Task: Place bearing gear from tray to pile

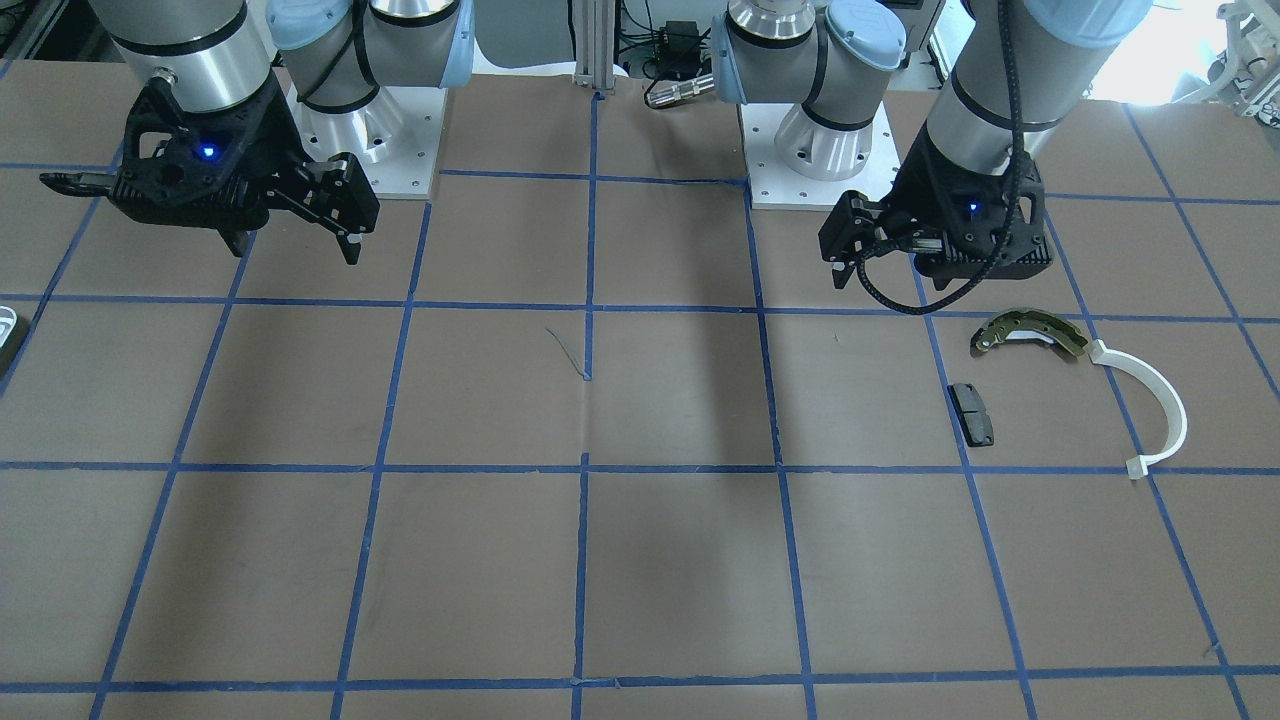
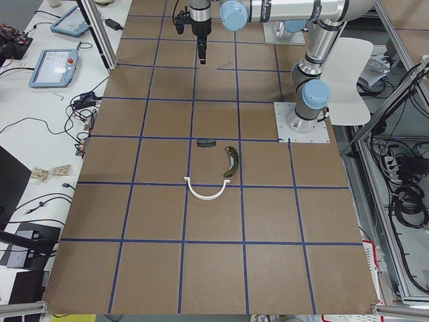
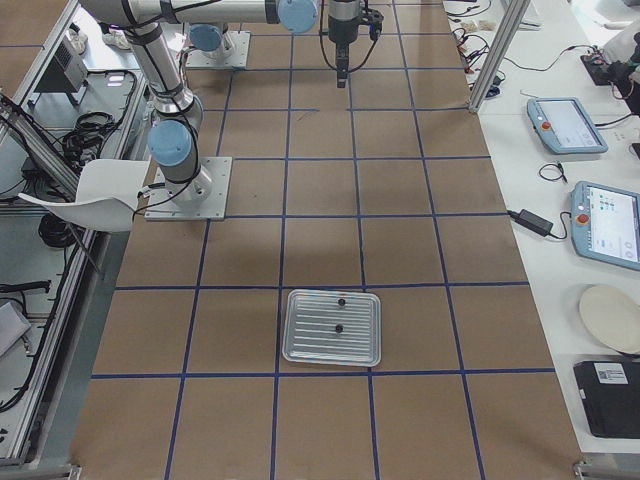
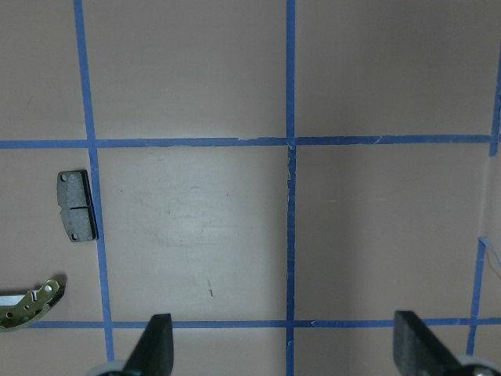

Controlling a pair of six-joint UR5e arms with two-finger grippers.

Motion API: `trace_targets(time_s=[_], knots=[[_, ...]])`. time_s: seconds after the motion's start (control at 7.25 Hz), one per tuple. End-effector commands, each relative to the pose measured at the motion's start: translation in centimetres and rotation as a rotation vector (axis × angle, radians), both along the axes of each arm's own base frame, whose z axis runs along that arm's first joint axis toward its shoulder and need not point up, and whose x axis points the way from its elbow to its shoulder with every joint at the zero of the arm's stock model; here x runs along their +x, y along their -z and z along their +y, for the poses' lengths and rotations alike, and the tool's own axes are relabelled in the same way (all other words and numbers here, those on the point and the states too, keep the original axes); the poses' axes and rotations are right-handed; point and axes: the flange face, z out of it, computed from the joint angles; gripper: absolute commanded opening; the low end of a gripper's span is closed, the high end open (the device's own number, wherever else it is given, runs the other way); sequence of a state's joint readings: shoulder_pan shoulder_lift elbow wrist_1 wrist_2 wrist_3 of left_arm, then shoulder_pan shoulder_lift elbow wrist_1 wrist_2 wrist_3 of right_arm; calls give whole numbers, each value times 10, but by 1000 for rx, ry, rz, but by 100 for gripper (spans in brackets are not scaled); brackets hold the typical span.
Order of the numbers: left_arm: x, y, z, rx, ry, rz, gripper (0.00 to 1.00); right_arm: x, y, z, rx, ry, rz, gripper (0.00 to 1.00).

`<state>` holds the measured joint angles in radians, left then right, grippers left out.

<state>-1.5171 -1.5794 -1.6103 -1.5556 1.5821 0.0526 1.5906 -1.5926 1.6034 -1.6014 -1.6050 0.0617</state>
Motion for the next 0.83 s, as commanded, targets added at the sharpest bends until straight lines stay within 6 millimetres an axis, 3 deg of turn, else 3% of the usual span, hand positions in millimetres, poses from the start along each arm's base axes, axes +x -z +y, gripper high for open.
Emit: trace_targets(time_s=[0.0, 0.28, 0.41, 0.69], knots=[[0, 0, 0, -1, 0, -1, 100, -4, 1, 1, -1, 15, 15, 100], [0, 1, 1, 7, 0, -4, 100, -11, -2, -2, -4, 6, 12, 100], [0, 4, -1, 12, 0, -2, 100, -37, -1, -9, 1, -34, 5, 100], [0, 4, -2, 10, 0, 0, 100, -153, 18, -25, 50, -5, -9, 100]])
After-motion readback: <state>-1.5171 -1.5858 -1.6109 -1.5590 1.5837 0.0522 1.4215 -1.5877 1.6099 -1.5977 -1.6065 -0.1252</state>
